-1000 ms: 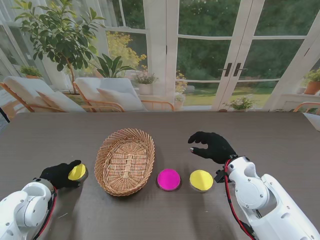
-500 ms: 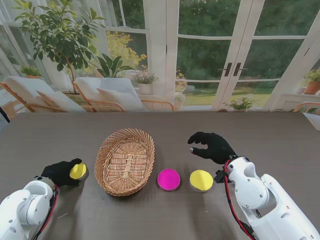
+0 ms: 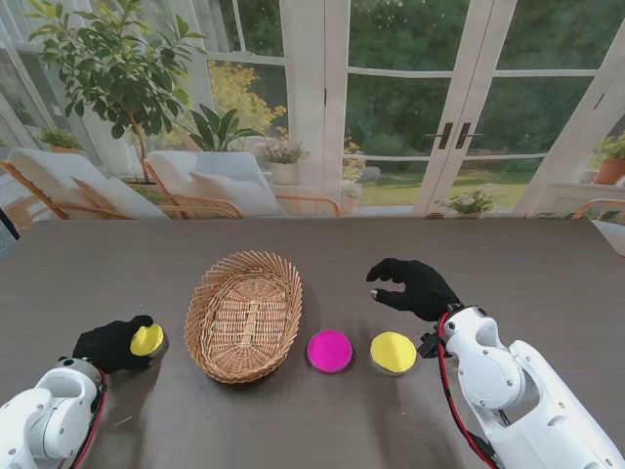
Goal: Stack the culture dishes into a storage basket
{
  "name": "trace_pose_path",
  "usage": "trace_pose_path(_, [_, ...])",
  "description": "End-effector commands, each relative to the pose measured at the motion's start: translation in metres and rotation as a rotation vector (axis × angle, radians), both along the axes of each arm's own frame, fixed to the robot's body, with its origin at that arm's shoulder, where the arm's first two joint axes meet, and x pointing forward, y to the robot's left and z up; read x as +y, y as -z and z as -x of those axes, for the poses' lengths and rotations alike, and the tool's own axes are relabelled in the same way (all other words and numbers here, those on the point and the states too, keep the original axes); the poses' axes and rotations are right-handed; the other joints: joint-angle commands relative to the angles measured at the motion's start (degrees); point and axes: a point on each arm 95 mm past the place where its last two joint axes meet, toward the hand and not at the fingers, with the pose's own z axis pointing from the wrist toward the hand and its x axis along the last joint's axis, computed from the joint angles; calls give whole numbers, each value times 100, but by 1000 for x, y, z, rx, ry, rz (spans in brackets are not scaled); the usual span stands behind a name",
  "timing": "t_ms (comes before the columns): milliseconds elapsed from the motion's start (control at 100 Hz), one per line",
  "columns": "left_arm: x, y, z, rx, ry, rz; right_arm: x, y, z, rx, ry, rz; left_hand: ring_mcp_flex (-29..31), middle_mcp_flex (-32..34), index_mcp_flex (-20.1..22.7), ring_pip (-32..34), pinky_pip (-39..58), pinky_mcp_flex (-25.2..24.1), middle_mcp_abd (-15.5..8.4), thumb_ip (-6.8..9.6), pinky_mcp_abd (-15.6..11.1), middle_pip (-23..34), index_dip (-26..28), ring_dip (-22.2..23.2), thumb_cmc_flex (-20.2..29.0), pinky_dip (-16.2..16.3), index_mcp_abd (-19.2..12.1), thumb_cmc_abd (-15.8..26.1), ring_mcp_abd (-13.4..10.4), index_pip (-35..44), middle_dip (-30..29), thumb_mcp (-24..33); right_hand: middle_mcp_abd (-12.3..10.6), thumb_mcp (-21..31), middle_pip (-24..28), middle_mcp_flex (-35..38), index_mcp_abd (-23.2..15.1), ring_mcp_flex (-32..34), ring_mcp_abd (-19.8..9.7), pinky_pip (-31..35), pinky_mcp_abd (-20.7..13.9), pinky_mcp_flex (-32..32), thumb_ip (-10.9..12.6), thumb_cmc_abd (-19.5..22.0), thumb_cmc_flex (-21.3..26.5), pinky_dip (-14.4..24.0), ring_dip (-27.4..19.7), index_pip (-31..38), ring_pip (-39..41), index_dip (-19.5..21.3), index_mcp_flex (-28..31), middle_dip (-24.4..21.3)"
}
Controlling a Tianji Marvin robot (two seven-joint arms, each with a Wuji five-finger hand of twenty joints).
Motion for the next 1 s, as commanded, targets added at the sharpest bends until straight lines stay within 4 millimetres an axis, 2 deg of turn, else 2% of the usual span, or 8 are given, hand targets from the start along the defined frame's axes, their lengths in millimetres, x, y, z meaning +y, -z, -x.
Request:
trace_pose_path(0, [-1,3,7,26,11,-2,3,3,1,14,-13,1,170,407,688,321,928,125,-444,195,-118,666,512,14,543,-71,-238,238,-94,1079,368,969,-47,-278,-73,-172,-98,24,-24,-128,-20,-1680,-6,2,-73,73,49,-59,-1,-61,-94,-16])
trace_pose_path(220, [-4,-30,5,-44,58,-8,2,3,1,14,-10,1,139,337,715,344,928,90,-411,187,-129,666,473,15,508,-109,-194,257,-91,1072,434,937,-40,-276,-75,-180,-92,25,-22,-128,-23,-1683,-4,5,-70,75,49,-59,0,-61,-88,-17])
trace_pose_path(550, [-20,-83,-7,-135,156,-3,0,2,0,15,-3,-1,139,385,816,323,865,17,-430,190,-113,668,438,-4,513,-138,-172,284,-105,1059,477,876,-36,-280,-76,-186,-86,22,-23,-133,-17,-1689,-3,8,-68,75,49,-63,-1,-61,-81,-18])
trace_pose_path(740, [-36,-109,-18,-180,224,25,-1,1,0,15,-1,1,111,387,848,298,825,-27,-425,188,-83,652,413,-12,511,-142,-154,316,-85,1025,493,825,-42,-287,-79,-193,-90,20,-19,-133,-20,-1686,-3,15,-74,76,48,-68,-1,-62,-86,-20])
trace_pose_path(990, [-72,-137,-44,-215,331,78,-4,0,-2,14,13,-1,80,369,922,251,780,-73,-372,195,-67,564,325,-15,518,-130,-134,348,-58,884,449,741,-34,-288,-82,-199,-92,14,-26,-135,-24,-1687,-1,18,-72,77,48,-71,-3,-61,-79,-22])
